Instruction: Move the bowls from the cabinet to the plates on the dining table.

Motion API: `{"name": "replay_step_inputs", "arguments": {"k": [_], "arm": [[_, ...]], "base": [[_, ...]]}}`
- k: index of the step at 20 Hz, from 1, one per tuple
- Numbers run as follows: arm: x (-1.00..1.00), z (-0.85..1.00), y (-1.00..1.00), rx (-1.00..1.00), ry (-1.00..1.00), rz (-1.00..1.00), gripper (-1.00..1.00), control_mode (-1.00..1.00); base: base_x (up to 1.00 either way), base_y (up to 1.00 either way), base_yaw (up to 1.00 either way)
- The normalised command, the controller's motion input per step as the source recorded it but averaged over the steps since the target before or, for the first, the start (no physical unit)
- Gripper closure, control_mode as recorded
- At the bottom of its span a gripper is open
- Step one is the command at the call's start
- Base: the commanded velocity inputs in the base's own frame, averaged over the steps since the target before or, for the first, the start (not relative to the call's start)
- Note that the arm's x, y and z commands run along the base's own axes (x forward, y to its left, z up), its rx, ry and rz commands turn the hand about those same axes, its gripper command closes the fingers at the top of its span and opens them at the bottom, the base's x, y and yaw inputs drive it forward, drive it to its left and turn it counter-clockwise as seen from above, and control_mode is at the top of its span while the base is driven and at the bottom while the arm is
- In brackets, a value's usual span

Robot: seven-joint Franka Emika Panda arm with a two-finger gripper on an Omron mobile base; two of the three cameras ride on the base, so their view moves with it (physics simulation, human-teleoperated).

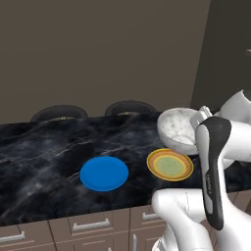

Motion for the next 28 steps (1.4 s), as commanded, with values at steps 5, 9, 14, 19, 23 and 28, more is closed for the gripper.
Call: {"name": "replay_step_inputs", "arguments": {"k": [5,9,14,19,23,28], "arm": [[0.24,-0.19,-0.03,-0.06,0.08,0.01,1.0,-1.0],[0.29,-0.18,-0.14,0.01,0.04,0.06,1.0,-1.0],[0.3,-0.19,-0.11,0.04,0.0,0.11,1.0,-1.0],[0.24,-0.26,-0.05,-0.02,0.02,0.14,1.0,-1.0],[0.22,-0.21,-0.05,-0.06,0.06,0.13,1.0,-1.0],[0.14,-0.23,-0.1,-0.03,0.06,0.11,1.0,-1.0]], "base": [[0.0,0.0,0.0],[0.0,0.0,0.0],[0.0,0.0,0.0],[0.0,0.0,0.0],[0.0,0.0,0.0],[0.0,0.0,0.0]]}}
